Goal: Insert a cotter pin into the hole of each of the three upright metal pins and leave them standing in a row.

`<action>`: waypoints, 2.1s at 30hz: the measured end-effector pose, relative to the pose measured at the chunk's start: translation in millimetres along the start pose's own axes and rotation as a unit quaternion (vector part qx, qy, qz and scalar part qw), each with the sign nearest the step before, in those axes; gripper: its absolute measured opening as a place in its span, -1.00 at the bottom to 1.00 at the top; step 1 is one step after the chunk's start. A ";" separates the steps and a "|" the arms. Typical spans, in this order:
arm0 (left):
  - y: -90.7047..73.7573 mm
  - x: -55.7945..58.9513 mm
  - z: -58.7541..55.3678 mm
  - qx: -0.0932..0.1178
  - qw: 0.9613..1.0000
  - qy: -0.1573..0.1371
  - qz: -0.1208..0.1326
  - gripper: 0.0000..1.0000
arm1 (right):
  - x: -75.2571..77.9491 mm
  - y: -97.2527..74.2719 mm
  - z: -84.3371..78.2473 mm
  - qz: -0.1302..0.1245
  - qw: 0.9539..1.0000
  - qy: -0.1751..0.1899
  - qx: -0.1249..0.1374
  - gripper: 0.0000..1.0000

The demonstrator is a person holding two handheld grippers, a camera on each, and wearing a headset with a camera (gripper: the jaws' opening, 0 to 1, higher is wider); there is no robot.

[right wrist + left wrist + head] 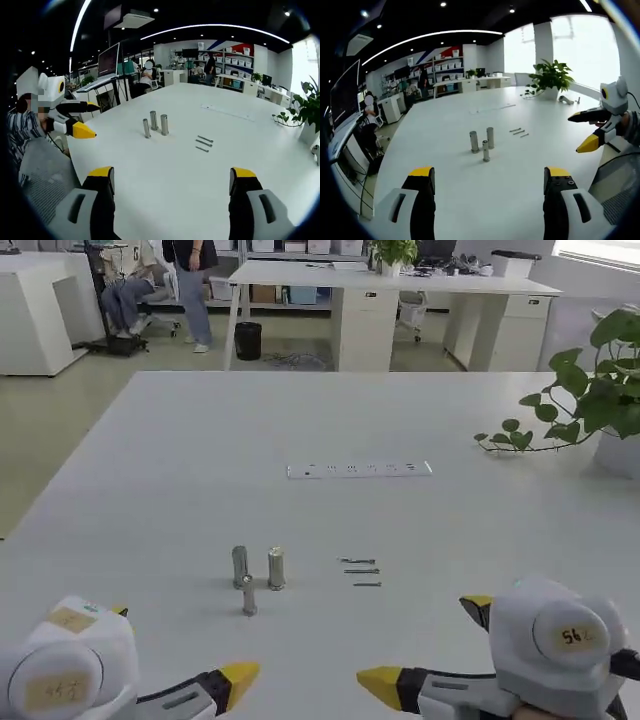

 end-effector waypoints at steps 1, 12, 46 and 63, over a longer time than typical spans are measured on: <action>0.2 0.2 0.1 0.000 1.000 0.000 -0.001 0.76 | -0.5 0.2 -0.5 0.001 1.000 -0.001 -0.002 0.84; 0.4 -0.7 2.0 0.004 1.000 0.002 -0.002 0.75 | -2.4 -0.1 0.0 0.000 1.000 -0.002 0.002 0.83; 4.4 0.1 3.1 0.008 1.000 0.004 -0.004 0.72 | 4.6 -0.2 2.7 0.004 1.000 0.014 0.017 0.79; 6.4 -1.2 2.2 0.006 1.000 0.004 -0.004 0.70 | 1.8 1.4 5.3 0.009 1.000 0.006 0.019 0.77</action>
Point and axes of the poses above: the centre of the closed fingertips' face, and the gripper's own axes: y roughly forward along the fingers, x roughly to its right, z roughly out of its top, the point moved 1 cm from there along -y, roughly backward along the fingers, and after that the axes turned 10 degrees about -x, right-handed, at the moved point
